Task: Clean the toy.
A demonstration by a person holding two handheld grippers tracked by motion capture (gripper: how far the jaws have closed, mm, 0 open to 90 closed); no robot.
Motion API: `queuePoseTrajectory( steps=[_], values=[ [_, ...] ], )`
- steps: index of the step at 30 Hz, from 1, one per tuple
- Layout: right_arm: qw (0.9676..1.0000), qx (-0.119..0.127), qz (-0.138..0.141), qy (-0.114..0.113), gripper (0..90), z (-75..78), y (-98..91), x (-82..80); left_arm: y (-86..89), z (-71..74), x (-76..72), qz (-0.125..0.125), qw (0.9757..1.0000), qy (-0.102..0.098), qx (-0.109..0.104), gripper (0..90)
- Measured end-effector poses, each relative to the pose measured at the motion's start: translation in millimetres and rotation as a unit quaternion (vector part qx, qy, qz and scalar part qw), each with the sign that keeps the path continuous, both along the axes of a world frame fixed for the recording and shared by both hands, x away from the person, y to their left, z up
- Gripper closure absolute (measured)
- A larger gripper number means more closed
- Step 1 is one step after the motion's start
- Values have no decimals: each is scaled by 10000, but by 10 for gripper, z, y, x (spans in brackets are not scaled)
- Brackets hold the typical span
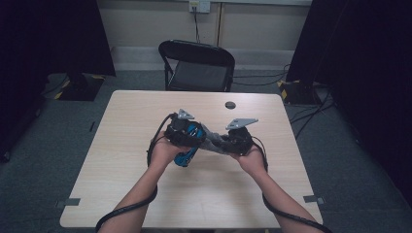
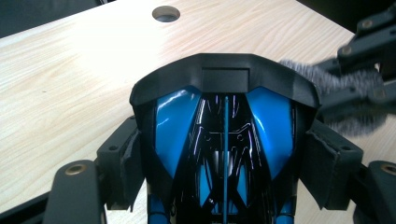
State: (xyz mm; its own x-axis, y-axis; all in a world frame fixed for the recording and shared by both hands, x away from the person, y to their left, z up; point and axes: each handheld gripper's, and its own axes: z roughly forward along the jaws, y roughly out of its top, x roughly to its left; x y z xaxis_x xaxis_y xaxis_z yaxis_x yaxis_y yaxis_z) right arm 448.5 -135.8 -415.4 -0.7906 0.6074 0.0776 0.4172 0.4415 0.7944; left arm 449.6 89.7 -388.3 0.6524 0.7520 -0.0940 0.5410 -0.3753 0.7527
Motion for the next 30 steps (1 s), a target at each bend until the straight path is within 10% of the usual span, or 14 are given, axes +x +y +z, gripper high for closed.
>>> queuePoseTrajectory(
  steps=[30],
  values=[
    [9982, -73, 585, 119, 743, -248, 336, -188, -12, 72, 113, 169, 9997, 23, -163, 256]
  ],
)
